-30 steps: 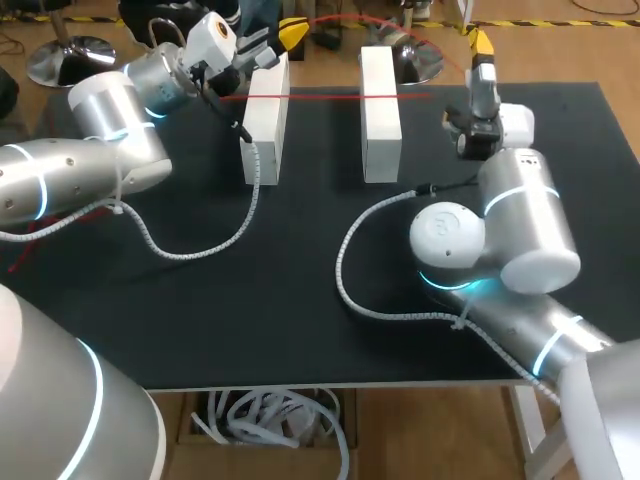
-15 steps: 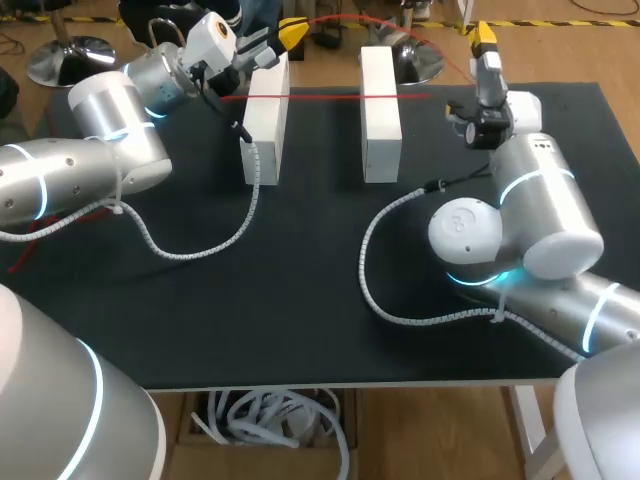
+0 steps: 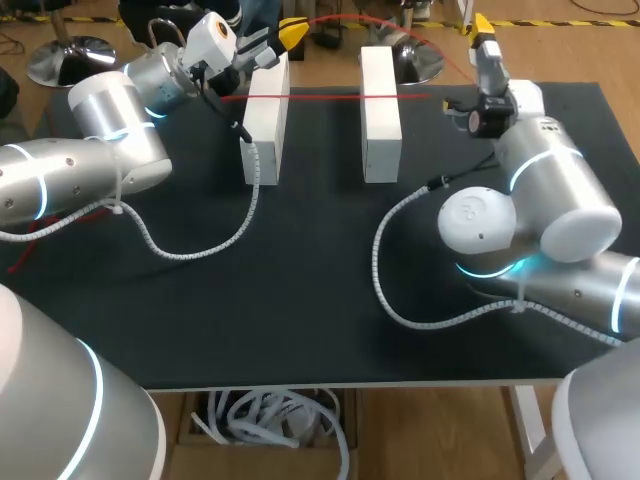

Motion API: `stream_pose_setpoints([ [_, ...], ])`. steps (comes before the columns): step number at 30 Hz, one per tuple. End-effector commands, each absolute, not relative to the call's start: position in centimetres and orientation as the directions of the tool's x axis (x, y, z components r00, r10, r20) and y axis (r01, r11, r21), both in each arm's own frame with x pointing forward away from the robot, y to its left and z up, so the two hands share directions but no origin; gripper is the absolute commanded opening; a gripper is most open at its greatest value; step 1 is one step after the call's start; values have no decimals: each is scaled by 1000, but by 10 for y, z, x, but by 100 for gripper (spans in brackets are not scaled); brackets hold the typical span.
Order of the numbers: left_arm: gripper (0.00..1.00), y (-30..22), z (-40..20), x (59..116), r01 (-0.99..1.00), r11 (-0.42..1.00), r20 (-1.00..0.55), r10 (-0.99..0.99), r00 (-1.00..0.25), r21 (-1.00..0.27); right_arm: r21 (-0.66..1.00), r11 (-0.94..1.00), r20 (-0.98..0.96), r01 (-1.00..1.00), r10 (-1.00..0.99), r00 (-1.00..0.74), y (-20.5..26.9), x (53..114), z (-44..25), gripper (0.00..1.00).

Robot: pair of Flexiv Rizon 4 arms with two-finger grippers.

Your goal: Grab the tape and strap the tape.

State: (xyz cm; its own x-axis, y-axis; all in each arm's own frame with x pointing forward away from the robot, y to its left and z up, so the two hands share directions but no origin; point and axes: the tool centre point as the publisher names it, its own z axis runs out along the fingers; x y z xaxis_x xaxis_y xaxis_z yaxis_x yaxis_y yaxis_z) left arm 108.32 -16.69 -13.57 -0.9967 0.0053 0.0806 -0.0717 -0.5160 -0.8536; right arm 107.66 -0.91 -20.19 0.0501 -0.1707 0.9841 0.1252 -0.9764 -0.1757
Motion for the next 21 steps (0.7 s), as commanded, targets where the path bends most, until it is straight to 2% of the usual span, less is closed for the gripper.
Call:
stream_pose_setpoints([
  [1,0,-167,-135,1082,-71,-516,82,2,-997,-854,-177,-977,982,118,-167,86,-19,1073,-200,100],
  [5,0,-167,-135,1082,-71,-516,82,2,-997,-854,-211,-972,976,104,-205,68,-27,1075,-202,100],
  [21,0,-167,-135,1082,-71,-516,82,2,-997,-854,-180,-978,984,106,-179,18,-40,1085,-201,100],
])
